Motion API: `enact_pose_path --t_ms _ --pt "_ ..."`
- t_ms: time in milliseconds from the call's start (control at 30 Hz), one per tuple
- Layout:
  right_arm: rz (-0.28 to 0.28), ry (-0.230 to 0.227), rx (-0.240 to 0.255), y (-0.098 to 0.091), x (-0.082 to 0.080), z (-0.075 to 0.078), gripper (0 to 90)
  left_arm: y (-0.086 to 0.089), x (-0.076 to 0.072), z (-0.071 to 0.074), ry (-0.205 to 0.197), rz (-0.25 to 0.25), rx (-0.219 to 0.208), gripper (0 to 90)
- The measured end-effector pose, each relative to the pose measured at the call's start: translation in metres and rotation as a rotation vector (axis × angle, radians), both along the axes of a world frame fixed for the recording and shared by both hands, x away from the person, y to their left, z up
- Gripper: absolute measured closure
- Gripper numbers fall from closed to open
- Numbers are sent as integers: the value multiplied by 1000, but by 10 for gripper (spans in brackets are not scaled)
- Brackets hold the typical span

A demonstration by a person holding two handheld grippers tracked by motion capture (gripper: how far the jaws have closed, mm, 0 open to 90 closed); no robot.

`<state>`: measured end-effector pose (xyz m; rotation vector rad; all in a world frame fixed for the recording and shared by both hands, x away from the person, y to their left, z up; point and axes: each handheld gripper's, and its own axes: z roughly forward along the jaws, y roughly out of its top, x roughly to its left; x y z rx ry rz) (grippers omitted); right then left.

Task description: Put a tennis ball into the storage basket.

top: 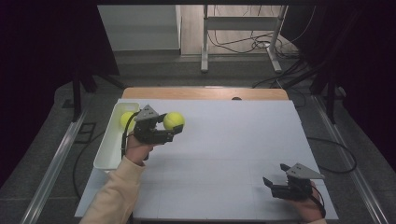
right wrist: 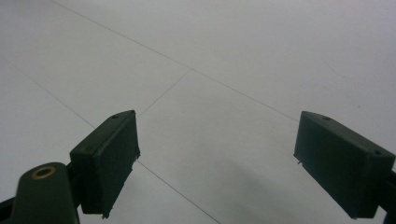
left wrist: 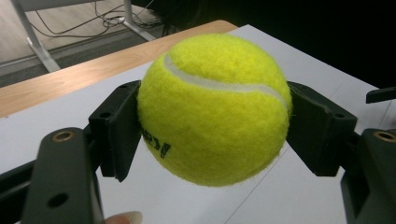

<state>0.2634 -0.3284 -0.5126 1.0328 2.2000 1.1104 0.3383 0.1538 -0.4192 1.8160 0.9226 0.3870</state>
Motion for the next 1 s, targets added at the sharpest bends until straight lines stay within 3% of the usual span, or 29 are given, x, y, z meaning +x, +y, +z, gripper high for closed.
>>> enact_pose_path --t_ms 1000 --pt "-3 -4 -2 0 0 1 144 63 -22 -4 13 144 -36 256"
